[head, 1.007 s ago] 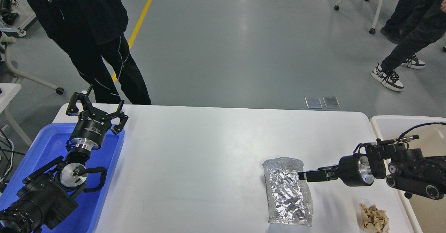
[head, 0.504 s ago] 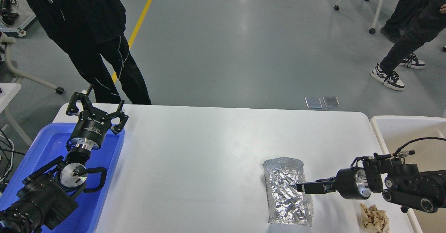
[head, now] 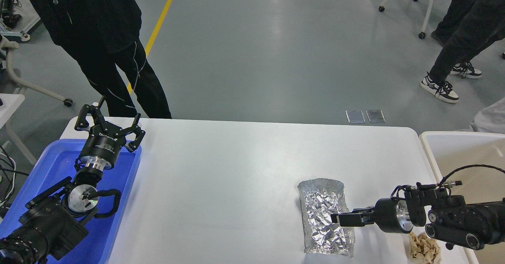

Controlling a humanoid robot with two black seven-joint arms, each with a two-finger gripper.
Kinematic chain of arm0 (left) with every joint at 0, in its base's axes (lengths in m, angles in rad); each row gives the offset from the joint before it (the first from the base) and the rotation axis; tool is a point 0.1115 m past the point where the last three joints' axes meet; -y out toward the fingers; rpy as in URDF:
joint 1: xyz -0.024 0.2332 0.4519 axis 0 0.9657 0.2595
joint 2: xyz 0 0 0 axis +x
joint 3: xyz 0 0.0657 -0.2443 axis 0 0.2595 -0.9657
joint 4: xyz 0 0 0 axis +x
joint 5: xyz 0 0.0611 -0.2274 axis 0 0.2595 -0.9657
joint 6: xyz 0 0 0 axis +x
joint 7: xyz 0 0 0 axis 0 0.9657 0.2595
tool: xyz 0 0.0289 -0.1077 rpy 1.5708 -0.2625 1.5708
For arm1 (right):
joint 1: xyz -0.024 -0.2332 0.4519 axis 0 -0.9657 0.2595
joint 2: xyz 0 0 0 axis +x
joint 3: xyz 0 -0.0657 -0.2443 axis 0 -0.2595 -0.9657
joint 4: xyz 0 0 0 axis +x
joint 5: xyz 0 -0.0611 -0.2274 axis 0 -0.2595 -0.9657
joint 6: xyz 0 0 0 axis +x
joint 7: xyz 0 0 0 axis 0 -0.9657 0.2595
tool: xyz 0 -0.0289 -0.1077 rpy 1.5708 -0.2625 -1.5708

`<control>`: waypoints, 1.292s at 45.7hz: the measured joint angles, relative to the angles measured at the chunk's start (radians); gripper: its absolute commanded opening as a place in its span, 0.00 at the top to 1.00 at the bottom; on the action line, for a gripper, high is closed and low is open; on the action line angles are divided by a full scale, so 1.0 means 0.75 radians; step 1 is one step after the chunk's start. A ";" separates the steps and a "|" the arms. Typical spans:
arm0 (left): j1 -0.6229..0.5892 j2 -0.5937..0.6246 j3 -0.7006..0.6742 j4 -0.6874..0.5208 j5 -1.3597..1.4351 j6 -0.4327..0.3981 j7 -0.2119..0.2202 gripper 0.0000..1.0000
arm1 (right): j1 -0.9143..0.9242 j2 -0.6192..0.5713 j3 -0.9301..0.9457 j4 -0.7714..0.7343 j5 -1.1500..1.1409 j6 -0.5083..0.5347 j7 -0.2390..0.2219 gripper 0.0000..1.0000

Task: Tidy desktop
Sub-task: 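Close the right gripper on the edge of the silver foil bag, then lift the foil bag with the right gripper and swing it toward the bin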

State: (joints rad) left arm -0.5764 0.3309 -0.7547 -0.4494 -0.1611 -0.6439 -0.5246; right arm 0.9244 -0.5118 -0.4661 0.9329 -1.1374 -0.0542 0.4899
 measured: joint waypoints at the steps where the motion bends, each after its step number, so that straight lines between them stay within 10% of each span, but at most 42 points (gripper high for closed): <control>1: 0.000 0.000 0.000 0.000 0.000 0.000 0.000 0.00 | -0.002 0.002 0.000 -0.002 0.000 -0.001 0.000 0.02; 18: 0.000 -0.001 0.000 0.000 0.000 0.000 0.000 0.00 | -0.031 0.021 -0.009 -0.033 0.001 -0.053 0.000 0.33; 37: 0.000 0.000 0.000 0.000 0.000 0.000 0.000 0.00 | -0.059 0.084 -0.016 -0.126 0.001 -0.079 0.006 1.00; 59: 0.000 -0.001 0.000 0.000 0.000 0.000 0.000 0.00 | -0.051 0.091 -0.007 -0.142 0.010 -0.081 0.009 1.00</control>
State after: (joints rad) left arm -0.5768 0.3305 -0.7547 -0.4495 -0.1611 -0.6439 -0.5246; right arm 0.8859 -0.4433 -0.4712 0.8266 -1.1302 -0.1152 0.4966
